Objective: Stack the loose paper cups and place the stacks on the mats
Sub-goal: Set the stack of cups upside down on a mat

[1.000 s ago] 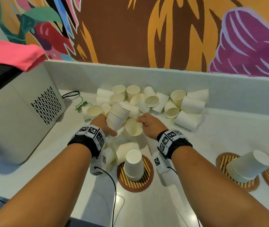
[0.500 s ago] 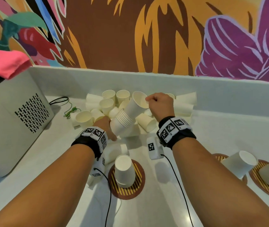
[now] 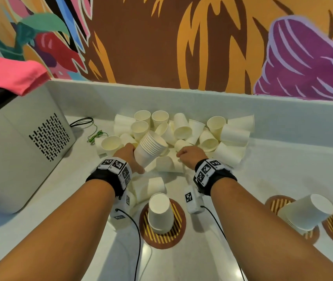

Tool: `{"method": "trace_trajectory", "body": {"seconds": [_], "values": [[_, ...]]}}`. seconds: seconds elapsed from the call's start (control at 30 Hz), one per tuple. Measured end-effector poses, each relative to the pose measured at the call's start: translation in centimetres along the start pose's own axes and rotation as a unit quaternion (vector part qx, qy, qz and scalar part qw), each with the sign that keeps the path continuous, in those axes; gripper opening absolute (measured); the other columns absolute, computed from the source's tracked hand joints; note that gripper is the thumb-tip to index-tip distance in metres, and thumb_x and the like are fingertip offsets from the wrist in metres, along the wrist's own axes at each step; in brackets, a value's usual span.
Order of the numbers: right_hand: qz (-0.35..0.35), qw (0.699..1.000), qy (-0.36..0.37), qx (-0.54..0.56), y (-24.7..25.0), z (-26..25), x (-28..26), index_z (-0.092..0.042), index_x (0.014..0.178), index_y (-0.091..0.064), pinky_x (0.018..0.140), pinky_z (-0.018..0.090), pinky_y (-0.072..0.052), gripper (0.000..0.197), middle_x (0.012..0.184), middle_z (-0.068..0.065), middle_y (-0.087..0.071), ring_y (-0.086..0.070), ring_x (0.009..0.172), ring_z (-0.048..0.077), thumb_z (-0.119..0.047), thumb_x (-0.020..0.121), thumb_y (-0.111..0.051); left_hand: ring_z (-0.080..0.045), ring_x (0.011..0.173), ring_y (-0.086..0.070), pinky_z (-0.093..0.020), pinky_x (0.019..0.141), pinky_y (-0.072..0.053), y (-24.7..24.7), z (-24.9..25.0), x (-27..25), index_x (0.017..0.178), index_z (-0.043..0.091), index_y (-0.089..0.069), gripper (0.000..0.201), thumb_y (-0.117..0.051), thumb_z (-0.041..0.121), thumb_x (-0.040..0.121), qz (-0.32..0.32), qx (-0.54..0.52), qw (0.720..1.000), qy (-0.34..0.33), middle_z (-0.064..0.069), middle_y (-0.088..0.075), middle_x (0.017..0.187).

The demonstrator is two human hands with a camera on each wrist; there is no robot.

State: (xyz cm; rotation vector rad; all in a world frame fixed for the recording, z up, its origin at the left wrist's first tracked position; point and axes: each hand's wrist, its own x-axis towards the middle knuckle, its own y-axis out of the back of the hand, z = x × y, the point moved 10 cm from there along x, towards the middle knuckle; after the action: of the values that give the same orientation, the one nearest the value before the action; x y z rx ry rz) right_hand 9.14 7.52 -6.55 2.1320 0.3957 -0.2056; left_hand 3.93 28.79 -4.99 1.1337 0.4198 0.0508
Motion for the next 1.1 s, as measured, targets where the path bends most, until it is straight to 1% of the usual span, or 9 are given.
{"method": "trace_trajectory", "body": {"seconds": [0.1, 0.17, 0.3, 0.4, 0.5, 0.67, 0.83, 0.97, 1.1], "values": [[-0.070, 0.997, -0.010, 0.014, -3.5, 0.9, 0.0, -0.006, 0.109, -0.070, 0.104, 0.036, -0.043, 0.026, 0.117, 0.009, -0.066, -0.057, 0.113, 0.025, -0.011, 0.089, -0.055, -0.023, 0.092, -0.055, -0.034, 0.079, -0.045, -0.1, -0.7, 0.0, 0.112, 0.014, -0.046, 0.070, -0.089, 0.025, 0.059, -0.003, 0.006, 1.000, 0.013, -0.005, -0.061, 0.106], [-0.062, 0.996, -0.012, 0.056, -3.9, 0.8, 0.0, 0.003, 0.106, -0.068, 0.101, 0.040, -0.046, 0.025, 0.106, 0.015, -0.067, -0.060, 0.103, 0.027, -0.007, 0.087, -0.055, -0.024, 0.094, -0.057, -0.034, 0.079, -0.045, -0.2, -1.0, -0.1, 0.112, 0.013, -0.047, 0.068, -0.089, 0.024, 0.059, -0.006, 0.019, 1.000, 0.019, -0.006, -0.061, 0.106], [0.082, 0.993, 0.022, 0.078, 1.0, -0.7, 0.0, -0.010, 0.110, -0.068, 0.101, 0.030, -0.041, 0.028, 0.124, 0.009, -0.062, -0.056, 0.116, 0.027, -0.006, 0.089, -0.050, -0.024, 0.096, -0.059, -0.032, 0.076, -0.044, 0.0, -1.5, -0.2, 0.114, 0.012, -0.048, 0.068, -0.088, 0.025, 0.061, -0.014, 0.054, 0.998, 0.029, -0.005, -0.061, 0.104], [0.206, 0.969, 0.076, 0.117, 6.5, -2.9, -1.5, -0.012, 0.103, -0.068, 0.091, 0.024, -0.039, 0.030, 0.117, 0.007, -0.062, -0.057, 0.110, 0.024, 0.002, 0.087, -0.046, -0.021, 0.088, -0.055, -0.031, 0.073, -0.043, 0.0, -1.4, -0.5, 0.113, 0.012, -0.049, 0.067, -0.087, 0.027, 0.061, -0.016, 0.069, 0.997, 0.026, -0.002, -0.057, 0.097], [0.246, 0.950, 0.135, 0.134, 9.0, -5.3, -2.9, -0.014, 0.097, -0.069, 0.087, 0.019, -0.038, 0.031, 0.110, 0.003, -0.064, -0.057, 0.103, 0.018, 0.006, 0.085, -0.047, -0.023, 0.095, -0.057, -0.032, 0.076, -0.043, -0.2, -0.7, -0.5, 0.114, 0.012, -0.047, 0.069, -0.088, 0.028, 0.060, -0.018, 0.064, 0.998, 0.019, -0.002, -0.057, 0.100], [0.188, 0.952, 0.193, 0.146, 7.0, -7.7, -4.0, -0.014, 0.095, -0.069, 0.092, 0.026, -0.045, 0.024, 0.106, 0.002, -0.066, -0.058, 0.099, 0.016, 0.000, 0.089, -0.051, -0.022, 0.087, -0.054, -0.033, 0.077, -0.044, 0.2, 1.9, -0.5, 0.104, 0.017, -0.046, 0.064, -0.089, 0.026, 0.059, 0.003, 0.012, 1.000, -0.023, -0.001, -0.058, 0.095], [0.121, 0.970, 0.169, 0.125, 5.2, -7.4, -4.0, -0.016, 0.123, -0.052, 0.087, 0.025, -0.038, 0.028, 0.123, 0.006, -0.057, -0.054, 0.110, 0.022, -0.010, 0.098, -0.041, -0.021, 0.088, -0.056, -0.032, 0.078, -0.046, 1.0, 3.6, -0.6, 0.113, 0.017, -0.047, 0.069, -0.088, 0.028, 0.059, 0.006, -0.009, 0.999, -0.051, -0.001, -0.060, 0.100], [0.093, 0.981, 0.129, 0.107, 5.0, -5.7, -4.5, -0.022, 0.143, -0.036, 0.109, 0.030, -0.031, 0.049, 0.143, 0.008, -0.030, -0.042, 0.128, 0.025, -0.020, 0.096, -0.050, -0.024, 0.086, -0.061, -0.039, 0.082, -0.054, 2.2, 5.0, -1.4, 0.115, 0.019, -0.048, 0.068, -0.087, 0.022, 0.060, 0.014, -0.056, 0.994, -0.097, -0.003, -0.063, 0.103], [0.051, 0.989, 0.110, 0.081, 3.7, -4.1, -5.6, -0.026, 0.151, -0.018, 0.115, 0.034, -0.024, 0.071, 0.153, 0.010, -0.018, -0.028, 0.140, 0.025, -0.018, 0.092, -0.057, -0.027, 0.095, -0.061, -0.042, 0.086, -0.054, 2.6, 6.5, -2.8, 0.120, 0.017, -0.050, 0.068, -0.086, 0.016, 0.062, 0.013, -0.072, 0.987, -0.144, -0.006, -0.060, 0.110]]}}
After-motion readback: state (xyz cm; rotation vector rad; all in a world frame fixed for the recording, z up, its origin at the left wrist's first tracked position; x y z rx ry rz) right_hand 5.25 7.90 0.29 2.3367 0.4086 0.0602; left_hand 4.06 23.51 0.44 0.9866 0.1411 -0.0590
